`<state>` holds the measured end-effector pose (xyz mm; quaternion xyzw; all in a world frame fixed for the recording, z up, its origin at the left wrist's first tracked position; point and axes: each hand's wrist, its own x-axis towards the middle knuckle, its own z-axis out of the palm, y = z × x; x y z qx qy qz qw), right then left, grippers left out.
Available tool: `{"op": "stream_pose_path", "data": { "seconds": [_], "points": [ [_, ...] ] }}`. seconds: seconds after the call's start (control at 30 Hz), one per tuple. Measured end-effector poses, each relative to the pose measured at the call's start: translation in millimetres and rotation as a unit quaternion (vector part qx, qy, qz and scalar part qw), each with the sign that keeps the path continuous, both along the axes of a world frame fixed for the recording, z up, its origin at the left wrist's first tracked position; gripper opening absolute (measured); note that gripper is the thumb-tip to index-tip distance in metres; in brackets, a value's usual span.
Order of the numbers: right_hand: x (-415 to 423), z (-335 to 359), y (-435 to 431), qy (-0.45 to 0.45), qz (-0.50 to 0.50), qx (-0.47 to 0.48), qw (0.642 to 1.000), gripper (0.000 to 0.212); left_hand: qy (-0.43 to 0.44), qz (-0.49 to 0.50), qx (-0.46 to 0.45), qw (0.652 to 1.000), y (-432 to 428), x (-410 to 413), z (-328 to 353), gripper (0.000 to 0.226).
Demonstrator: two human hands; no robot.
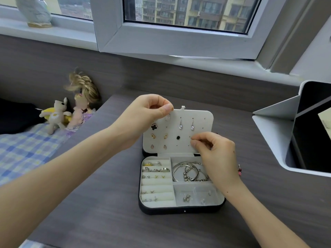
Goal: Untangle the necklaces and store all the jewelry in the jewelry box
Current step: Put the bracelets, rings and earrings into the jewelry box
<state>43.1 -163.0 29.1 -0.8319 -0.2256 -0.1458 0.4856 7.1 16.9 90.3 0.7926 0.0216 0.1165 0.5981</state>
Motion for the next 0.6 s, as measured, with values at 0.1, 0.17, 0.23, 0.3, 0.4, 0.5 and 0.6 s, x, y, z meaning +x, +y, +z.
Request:
{"op": "stream_pose_path", "data": {
  "seconds": [0.1,0.17,0.23,0.3,0.4,0.5,0.6],
  "points": [
    [1,0,2,-0.015,-0.011,-0.008,1.0,0.009,-0.001,-0.003,-0.001,1.0,-1,-1,1,0.014],
    [3,0,3,-0.079,-0.031,-0.047,0.995,0.008,-0.003,-0.007,-0.005,1.0,-1,-3,1,0.014],
    [4,0,3,-0.156,-0.066,-0.091,0.981,0.013,-0.005,-0.013,-0.007,1.0,-2,-5,1,0.015],
    [6,1,0,-0.207,-0.141,-0.141,0.958,0.032,-0.007,-0.019,-0.006,1.0,-1,-8,2,0.016],
    [10,5,-9,-0.213,-0.203,-0.174,0.94,0.069,-0.004,-0.033,-0.017,0.999,-1,-13,2,0.015],
    [14,11,-16,-0.088,-0.097,-0.147,0.98,0.078,0.009,-0.072,-0.023,0.997,0,-20,6,0.011],
    [18,12,-24,0.073,0.055,-0.032,0.995,0.033,0.055,-0.176,0.003,0.983,10,-25,19,0.01]
  ]
}}
